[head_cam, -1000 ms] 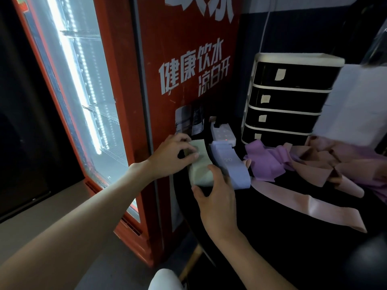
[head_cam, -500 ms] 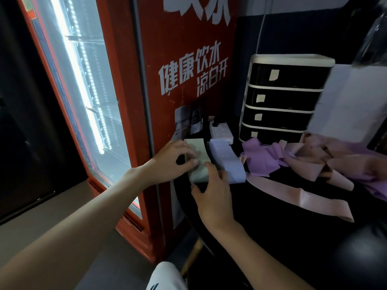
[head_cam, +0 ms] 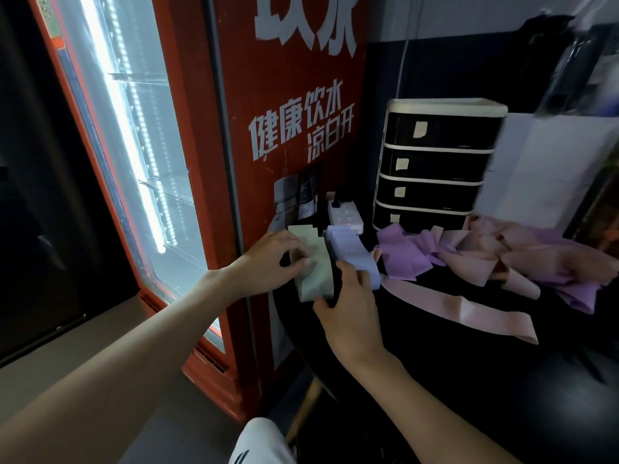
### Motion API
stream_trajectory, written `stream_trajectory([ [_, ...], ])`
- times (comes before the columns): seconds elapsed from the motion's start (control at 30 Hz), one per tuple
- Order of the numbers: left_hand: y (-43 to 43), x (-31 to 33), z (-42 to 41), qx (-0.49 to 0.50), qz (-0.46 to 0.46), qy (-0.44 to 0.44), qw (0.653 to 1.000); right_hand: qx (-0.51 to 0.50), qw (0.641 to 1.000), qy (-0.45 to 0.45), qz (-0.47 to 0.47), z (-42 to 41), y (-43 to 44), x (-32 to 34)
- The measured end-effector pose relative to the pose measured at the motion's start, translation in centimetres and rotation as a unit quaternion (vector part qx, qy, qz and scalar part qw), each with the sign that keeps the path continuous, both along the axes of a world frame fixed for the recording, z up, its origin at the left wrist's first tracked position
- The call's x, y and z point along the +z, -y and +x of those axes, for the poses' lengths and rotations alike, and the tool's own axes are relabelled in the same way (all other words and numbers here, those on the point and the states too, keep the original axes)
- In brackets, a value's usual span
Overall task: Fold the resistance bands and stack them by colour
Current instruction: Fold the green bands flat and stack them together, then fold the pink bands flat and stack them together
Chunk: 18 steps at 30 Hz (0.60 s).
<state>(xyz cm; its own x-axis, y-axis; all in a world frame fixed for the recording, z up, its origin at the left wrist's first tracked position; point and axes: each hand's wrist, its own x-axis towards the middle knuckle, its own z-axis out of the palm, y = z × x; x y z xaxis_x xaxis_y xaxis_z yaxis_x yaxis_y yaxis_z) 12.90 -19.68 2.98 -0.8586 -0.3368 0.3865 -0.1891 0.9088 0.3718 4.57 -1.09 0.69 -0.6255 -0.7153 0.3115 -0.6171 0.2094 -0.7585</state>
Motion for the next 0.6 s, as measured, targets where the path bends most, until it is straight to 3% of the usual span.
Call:
stream_trajectory([
  [0.6,-0.65,0.1,0.14,0.004,-0.008,-0.001,1.0,-0.001,1.0,-0.007,0.007,0.13,-0.45,-0.1],
])
